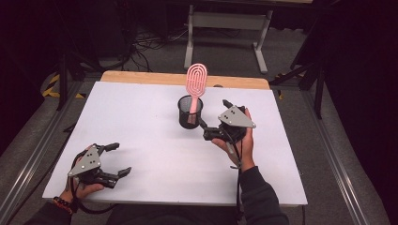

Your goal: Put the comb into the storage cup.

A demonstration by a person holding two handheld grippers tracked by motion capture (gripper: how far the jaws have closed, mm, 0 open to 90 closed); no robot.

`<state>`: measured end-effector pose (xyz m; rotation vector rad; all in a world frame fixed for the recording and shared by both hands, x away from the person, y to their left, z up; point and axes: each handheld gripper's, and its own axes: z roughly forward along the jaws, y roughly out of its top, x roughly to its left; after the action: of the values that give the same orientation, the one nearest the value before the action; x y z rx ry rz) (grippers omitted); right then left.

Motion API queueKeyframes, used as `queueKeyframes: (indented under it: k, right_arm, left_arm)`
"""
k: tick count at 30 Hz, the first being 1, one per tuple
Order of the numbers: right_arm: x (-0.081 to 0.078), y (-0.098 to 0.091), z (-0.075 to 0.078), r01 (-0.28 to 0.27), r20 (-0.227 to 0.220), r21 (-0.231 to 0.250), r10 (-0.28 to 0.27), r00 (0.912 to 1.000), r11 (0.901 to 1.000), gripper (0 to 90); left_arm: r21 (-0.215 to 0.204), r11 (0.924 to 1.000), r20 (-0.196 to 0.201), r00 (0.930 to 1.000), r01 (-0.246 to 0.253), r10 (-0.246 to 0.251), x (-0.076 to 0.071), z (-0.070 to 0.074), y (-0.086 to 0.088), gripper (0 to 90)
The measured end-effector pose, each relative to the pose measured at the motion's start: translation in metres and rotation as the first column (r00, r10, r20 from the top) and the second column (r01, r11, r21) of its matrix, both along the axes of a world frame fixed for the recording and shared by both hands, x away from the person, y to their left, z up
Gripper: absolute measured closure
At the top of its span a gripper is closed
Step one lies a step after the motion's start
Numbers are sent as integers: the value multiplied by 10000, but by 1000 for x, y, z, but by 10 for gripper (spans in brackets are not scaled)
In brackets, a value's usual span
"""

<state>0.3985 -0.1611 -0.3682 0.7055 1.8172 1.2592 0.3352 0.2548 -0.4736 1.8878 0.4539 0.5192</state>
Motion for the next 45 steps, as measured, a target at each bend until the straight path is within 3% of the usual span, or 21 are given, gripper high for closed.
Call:
queueKeyframes:
  k: [22, 45]
  right_arm:
    - [-18, -2, -11, -194, 72, -427, 197, 9998, 9989, 56]
    - [-37, -17, -23, -355, 177, -577, 365, 9992, 9977, 59]
  left_arm:
    - [29, 10000, -6, 10000, 11, -11, 0, 0, -1, 76]
    - [45, 10000, 27, 10000, 16, -16, -1, 0, 0, 75]
